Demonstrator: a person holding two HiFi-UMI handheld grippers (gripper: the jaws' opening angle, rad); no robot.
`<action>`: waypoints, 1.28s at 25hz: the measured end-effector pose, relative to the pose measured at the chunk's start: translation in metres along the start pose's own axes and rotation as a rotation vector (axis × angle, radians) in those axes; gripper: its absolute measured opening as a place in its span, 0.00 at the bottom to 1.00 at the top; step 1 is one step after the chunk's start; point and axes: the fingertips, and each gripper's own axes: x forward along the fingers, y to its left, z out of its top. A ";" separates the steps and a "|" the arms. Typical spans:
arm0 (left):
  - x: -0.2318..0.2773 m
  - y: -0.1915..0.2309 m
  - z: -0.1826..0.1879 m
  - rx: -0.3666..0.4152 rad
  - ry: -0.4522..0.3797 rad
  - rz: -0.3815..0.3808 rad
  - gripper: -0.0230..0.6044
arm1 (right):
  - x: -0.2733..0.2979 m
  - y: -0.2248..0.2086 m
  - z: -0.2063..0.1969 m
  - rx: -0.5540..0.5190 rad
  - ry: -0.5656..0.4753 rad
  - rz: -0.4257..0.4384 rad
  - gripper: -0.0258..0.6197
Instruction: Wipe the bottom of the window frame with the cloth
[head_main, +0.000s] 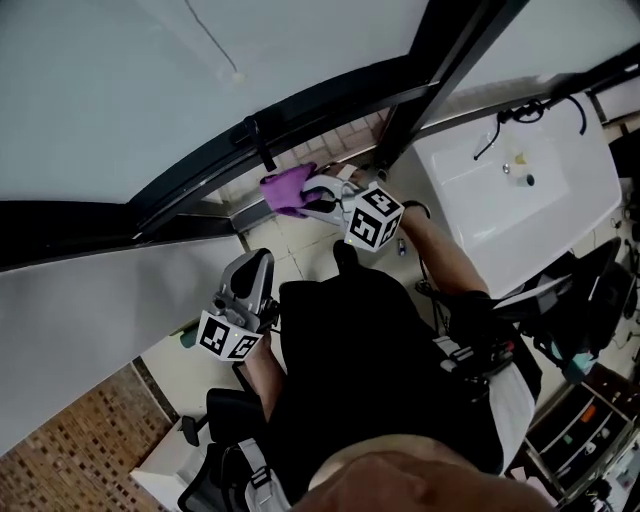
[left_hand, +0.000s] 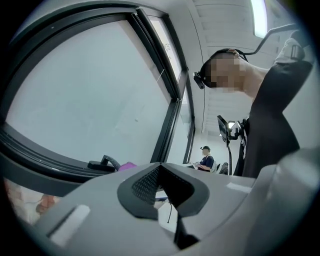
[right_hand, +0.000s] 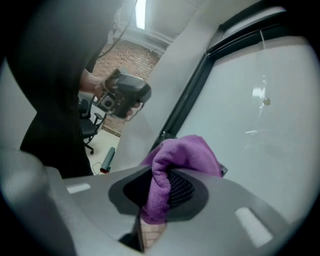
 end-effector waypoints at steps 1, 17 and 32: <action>0.003 -0.001 0.000 0.004 0.002 0.005 0.04 | -0.004 0.004 0.001 0.023 -0.021 0.010 0.14; -0.004 0.027 0.014 0.017 -0.030 0.045 0.04 | 0.060 -0.183 -0.061 0.443 0.270 -0.318 0.13; 0.006 0.049 0.016 -0.018 -0.021 -0.053 0.04 | 0.030 -0.184 -0.114 0.253 0.681 -0.368 0.13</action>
